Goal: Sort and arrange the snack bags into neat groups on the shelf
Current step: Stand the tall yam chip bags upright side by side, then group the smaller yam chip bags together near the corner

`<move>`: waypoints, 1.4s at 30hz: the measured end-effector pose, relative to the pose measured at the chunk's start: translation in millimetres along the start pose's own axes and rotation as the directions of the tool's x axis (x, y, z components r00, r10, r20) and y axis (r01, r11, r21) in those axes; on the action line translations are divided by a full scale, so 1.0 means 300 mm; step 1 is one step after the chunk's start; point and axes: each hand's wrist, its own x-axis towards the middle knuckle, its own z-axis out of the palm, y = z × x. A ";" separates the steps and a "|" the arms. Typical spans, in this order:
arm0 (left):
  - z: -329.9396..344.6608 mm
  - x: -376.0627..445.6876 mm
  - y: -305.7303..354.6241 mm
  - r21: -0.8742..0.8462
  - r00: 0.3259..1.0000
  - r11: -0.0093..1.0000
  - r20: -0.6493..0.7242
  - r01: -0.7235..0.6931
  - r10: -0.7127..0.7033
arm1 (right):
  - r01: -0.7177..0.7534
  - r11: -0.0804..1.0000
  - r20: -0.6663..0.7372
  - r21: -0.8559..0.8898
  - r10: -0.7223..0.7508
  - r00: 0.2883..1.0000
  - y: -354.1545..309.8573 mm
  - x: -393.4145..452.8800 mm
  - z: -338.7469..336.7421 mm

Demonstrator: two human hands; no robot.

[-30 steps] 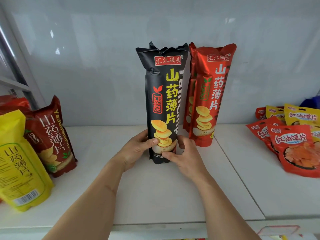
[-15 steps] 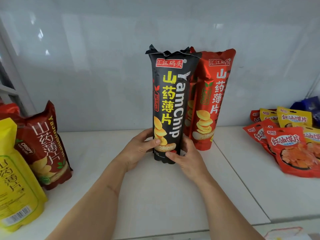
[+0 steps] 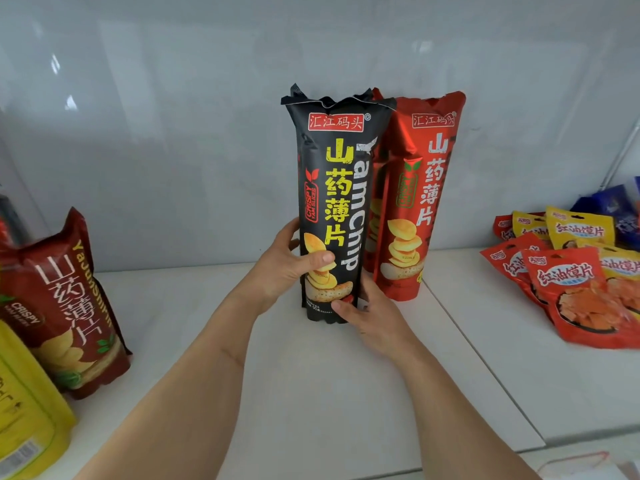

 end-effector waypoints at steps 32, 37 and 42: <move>0.059 0.046 -0.025 0.155 0.988 0.988 -0.157 0.026 -0.001 | -0.099 0.994 -0.035 -0.053 0.097 0.995 0.042 0.123 -0.033; 0.065 -0.124 -0.053 0.669 0.975 0.730 -0.223 0.139 0.019 | -0.200 0.950 -0.196 -0.238 0.155 0.968 0.002 0.013 -0.015; 0.046 -0.306 -0.058 0.974 0.960 0.217 -0.116 0.060 0.256 | -0.131 0.744 -0.134 -0.655 0.057 0.989 -0.077 -0.096 0.060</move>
